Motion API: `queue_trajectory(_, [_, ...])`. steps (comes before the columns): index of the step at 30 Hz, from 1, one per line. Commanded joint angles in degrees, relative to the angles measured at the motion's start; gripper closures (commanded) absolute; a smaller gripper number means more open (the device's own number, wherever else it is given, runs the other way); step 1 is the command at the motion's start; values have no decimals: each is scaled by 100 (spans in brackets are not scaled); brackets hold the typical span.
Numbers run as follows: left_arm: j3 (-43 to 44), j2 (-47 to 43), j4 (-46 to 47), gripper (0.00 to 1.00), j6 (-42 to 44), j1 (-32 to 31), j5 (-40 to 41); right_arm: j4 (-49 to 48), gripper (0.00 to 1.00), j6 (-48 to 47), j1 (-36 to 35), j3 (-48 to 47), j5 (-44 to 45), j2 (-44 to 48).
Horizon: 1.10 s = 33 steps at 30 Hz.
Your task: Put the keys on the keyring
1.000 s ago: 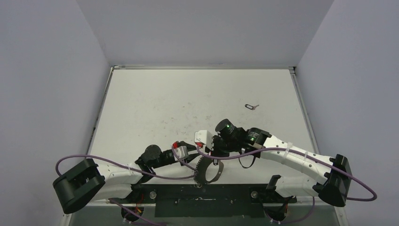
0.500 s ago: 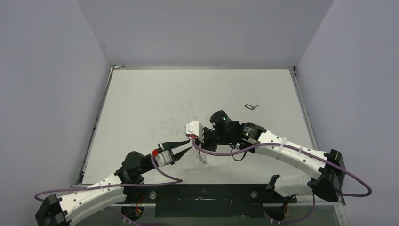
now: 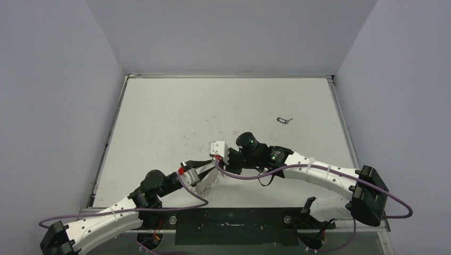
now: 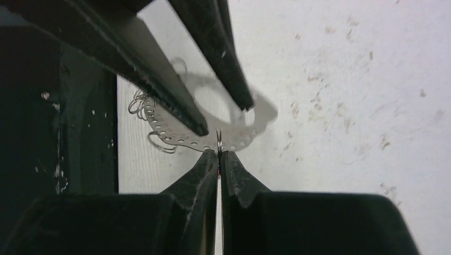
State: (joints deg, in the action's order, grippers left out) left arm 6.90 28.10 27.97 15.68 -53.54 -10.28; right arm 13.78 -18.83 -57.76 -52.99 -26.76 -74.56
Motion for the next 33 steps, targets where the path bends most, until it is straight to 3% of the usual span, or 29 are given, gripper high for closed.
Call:
queue_trajectory(1, [136,334,91,75,68,-25,-73,-117,100,40,39,510,109,329])
queue_trajectory(8, [215,961,273,73,81,-25,-552,618,100,-24,70,884,217,897])
queue_trajectory(18, [-29,2032,1797,69,-251,-105,-1182,662,100,-9,69,697,46,694])
queue_trajectory(33, [-12,2676,1976,69,-39,-315,-1328,706,100,163,69,559,56,425])
